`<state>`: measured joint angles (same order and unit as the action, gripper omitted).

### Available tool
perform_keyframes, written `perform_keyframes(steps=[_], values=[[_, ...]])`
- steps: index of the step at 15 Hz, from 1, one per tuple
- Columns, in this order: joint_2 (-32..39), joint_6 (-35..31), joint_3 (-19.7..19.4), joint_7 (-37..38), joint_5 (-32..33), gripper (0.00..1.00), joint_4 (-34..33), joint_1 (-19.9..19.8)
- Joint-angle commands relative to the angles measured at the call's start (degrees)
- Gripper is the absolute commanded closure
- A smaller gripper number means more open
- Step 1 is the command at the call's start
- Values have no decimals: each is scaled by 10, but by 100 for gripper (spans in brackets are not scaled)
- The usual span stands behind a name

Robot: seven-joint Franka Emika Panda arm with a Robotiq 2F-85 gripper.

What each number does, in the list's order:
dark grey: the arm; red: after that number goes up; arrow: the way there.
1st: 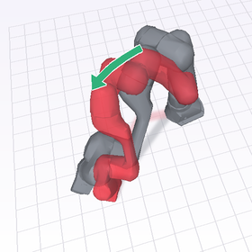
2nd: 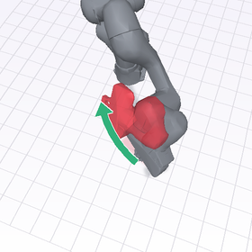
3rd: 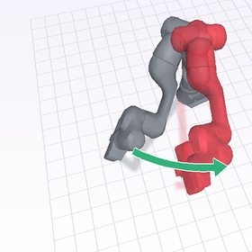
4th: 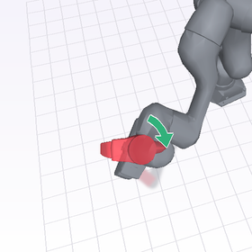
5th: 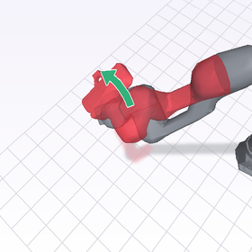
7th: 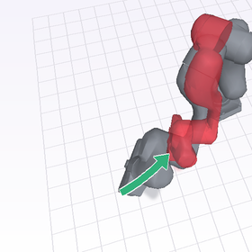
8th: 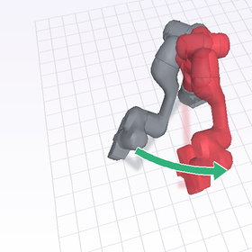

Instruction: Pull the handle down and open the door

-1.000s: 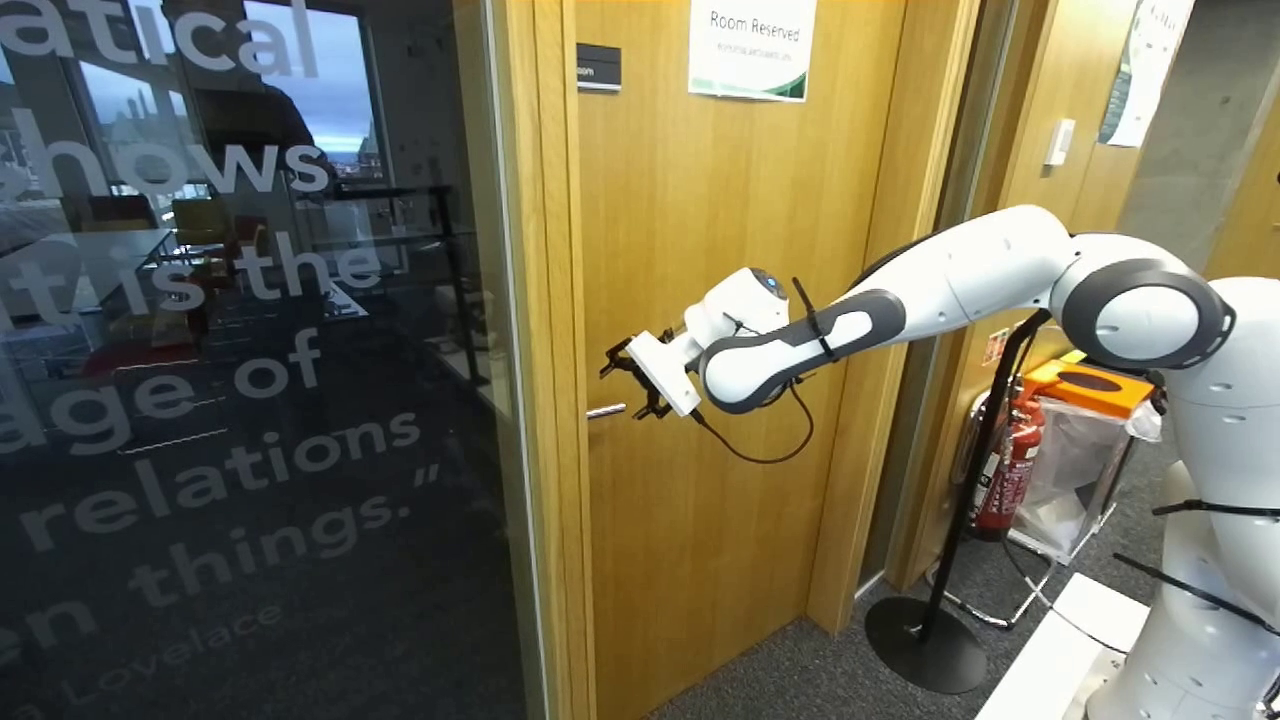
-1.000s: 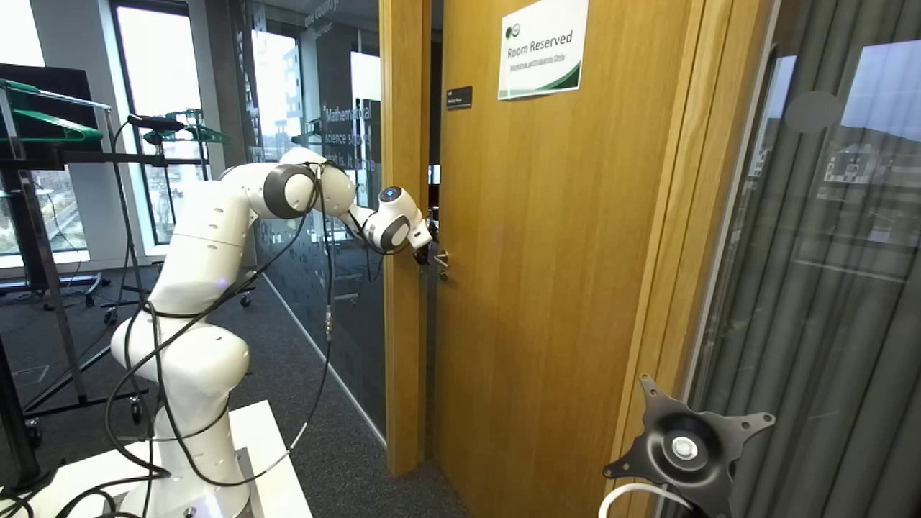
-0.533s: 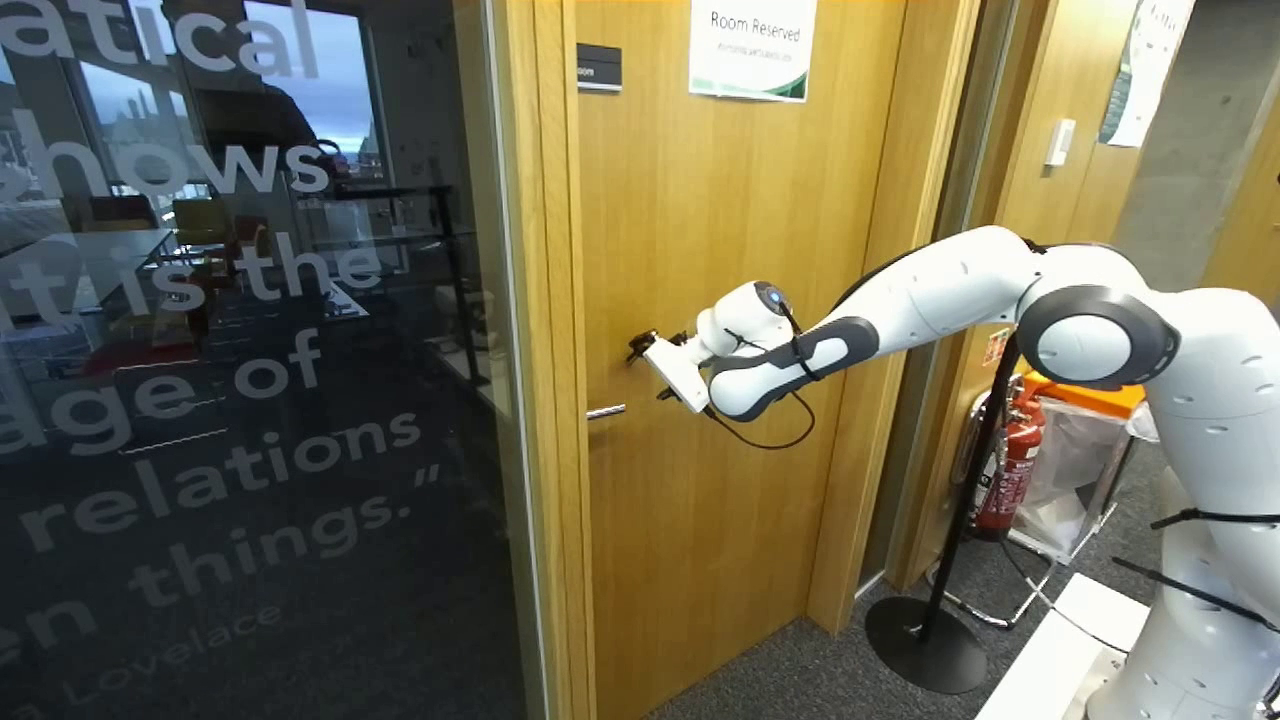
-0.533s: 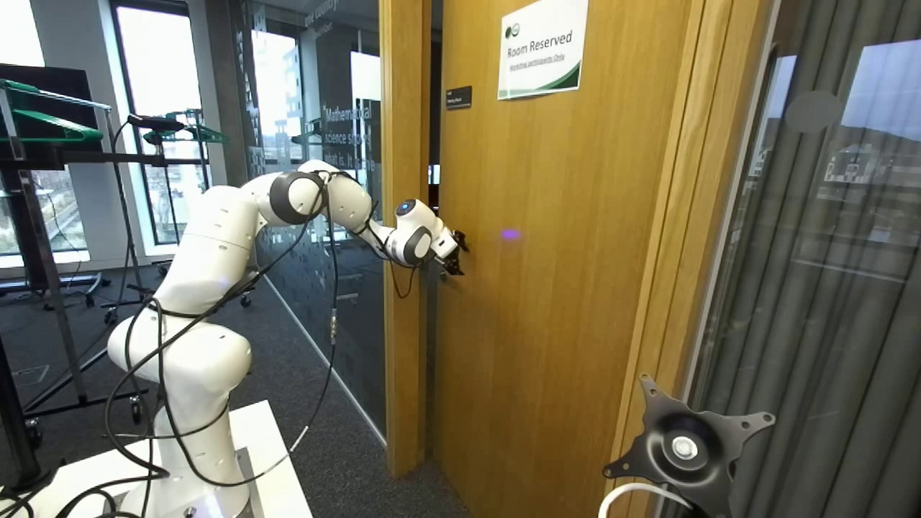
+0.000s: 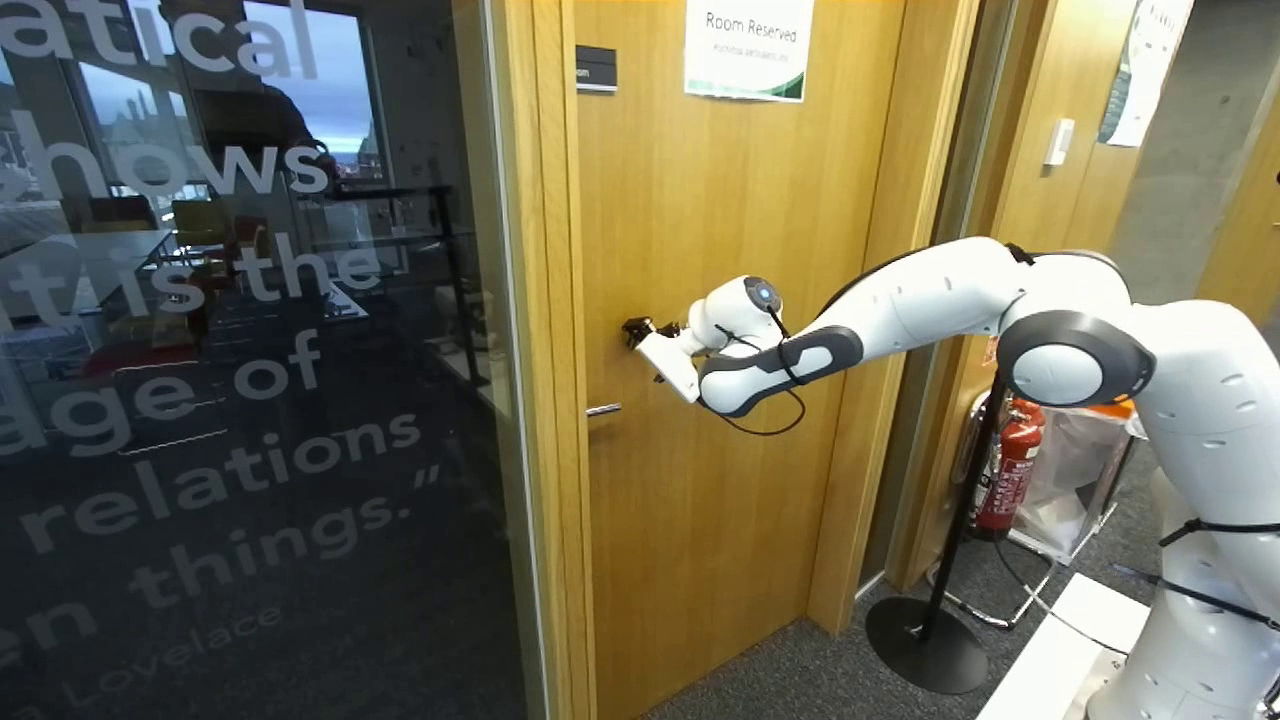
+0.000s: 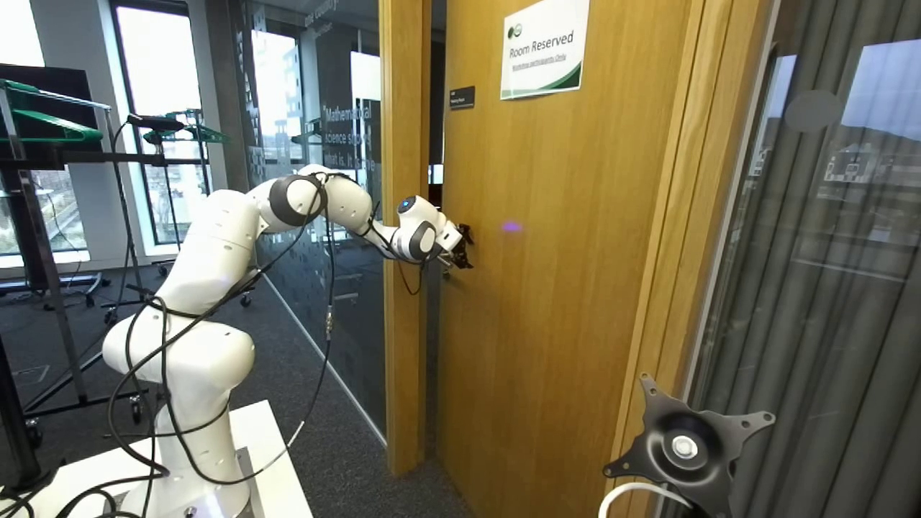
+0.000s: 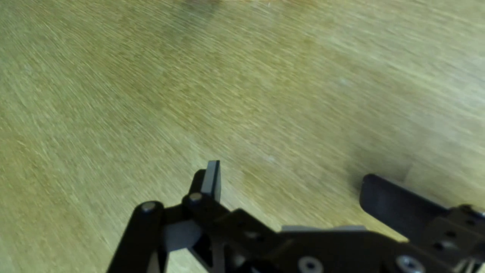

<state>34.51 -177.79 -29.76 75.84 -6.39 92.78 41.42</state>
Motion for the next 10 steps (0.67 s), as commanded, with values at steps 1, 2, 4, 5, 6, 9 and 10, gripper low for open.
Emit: perform_keyframes(steps=[1, 2, 4, 5, 6, 9, 10], values=[[65, 15, -16, 20, -4, 0, -85, -2], [82, 17, -17, 21, -5, 0, -104, -4], [118, 26, -16, 28, -9, 0, -138, -13], [132, 31, -15, 31, -10, 0, -152, -18], [146, 40, -18, 39, -11, 0, -168, -16], [178, 62, -29, 57, -8, 0, -207, -15], [186, 70, -31, 62, -7, 0, -220, -17]])
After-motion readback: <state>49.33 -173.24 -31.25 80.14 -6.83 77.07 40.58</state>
